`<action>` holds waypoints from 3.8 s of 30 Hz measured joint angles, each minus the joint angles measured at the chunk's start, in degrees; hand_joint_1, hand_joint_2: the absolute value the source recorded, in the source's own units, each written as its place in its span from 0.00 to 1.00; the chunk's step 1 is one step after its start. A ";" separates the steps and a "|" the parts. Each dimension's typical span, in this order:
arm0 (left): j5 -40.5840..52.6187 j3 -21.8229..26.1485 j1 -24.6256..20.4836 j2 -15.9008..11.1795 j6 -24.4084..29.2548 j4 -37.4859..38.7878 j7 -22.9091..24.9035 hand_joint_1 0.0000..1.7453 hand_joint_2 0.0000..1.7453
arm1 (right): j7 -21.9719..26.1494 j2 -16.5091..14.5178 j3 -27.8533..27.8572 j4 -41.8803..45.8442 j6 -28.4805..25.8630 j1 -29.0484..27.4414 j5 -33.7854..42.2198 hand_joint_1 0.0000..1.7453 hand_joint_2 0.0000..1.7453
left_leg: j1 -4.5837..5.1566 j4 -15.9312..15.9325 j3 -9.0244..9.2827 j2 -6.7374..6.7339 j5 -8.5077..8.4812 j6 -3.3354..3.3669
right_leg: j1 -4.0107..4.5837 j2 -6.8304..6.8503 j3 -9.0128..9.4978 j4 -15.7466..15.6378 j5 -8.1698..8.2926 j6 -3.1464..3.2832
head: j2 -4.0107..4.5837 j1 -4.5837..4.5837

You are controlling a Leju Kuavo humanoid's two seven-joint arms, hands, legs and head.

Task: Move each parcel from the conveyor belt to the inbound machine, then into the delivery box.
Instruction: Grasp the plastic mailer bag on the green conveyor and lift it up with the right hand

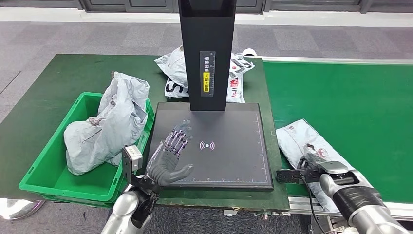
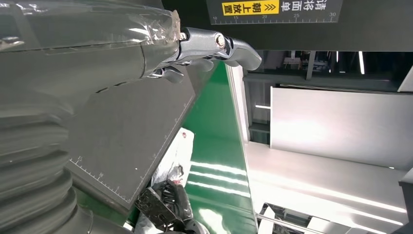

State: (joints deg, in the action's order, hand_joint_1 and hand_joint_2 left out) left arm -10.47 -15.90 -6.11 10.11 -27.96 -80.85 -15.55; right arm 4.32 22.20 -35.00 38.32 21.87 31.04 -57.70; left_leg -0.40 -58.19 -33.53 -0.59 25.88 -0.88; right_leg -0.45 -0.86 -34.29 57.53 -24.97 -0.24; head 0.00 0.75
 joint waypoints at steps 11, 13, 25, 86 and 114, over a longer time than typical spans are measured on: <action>0.79 1.26 2.61 0.44 1.22 -2.72 0.78 0.00 1.00 | -8.45 -0.96 1.44 1.58 -14.91 -0.13 2.86 0.00 1.00 | 0.00 0.01 -0.39 0.11 -0.08 0.06 | -0.07 0.12 -0.22 0.02 -0.03 -0.03 | 0.00 0.01; 1.04 1.54 3.49 0.59 1.34 -3.72 1.12 0.00 1.00 | -10.33 -1.33 3.27 4.26 -16.67 -0.79 2.20 0.00 1.00 | 0.00 0.01 -0.35 0.29 -0.16 0.12 | -0.08 0.31 -0.26 0.03 -0.02 -0.03 | 0.00 0.01; 1.77 2.32 5.25 0.95 1.69 -5.91 1.54 0.00 1.00 | -15.18 -1.78 14.29 19.78 -18.03 -6.99 -4.37 0.00 1.00 | 0.06 0.00 -0.53 0.77 -0.14 0.19 | -0.20 0.74 -0.26 0.01 -0.13 -0.19 | 0.00 0.01; 4.24 3.20 4.85 1.78 2.22 -3.02 0.81 0.00 1.00 | -2.78 -7.49 26.73 4.39 -19.13 -9.89 2.50 1.00 1.00 | 0.18 0.02 -1.03 0.40 0.07 0.16 | -0.29 0.32 -0.35 0.05 -0.15 -0.19 | 0.00 0.00; 7.51 4.36 10.77 2.30 5.16 -7.37 -1.76 0.00 1.00 | 6.38 -17.10 37.47 45.04 -17.84 -21.12 37.12 1.00 1.00 | 0.17 0.04 -0.78 0.63 -0.11 0.14 | -0.30 0.64 -0.61 0.10 -0.23 -0.12 | 0.00 -0.01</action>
State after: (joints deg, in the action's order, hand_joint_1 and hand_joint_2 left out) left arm -2.96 -11.54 4.66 12.41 -22.80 -88.21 -17.31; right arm 10.70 5.10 2.47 83.35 4.03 9.92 -20.58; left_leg -0.23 -58.15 -34.31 0.04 25.77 -0.74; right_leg -0.75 -0.23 -34.90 57.63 -25.20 -0.35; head 0.00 0.74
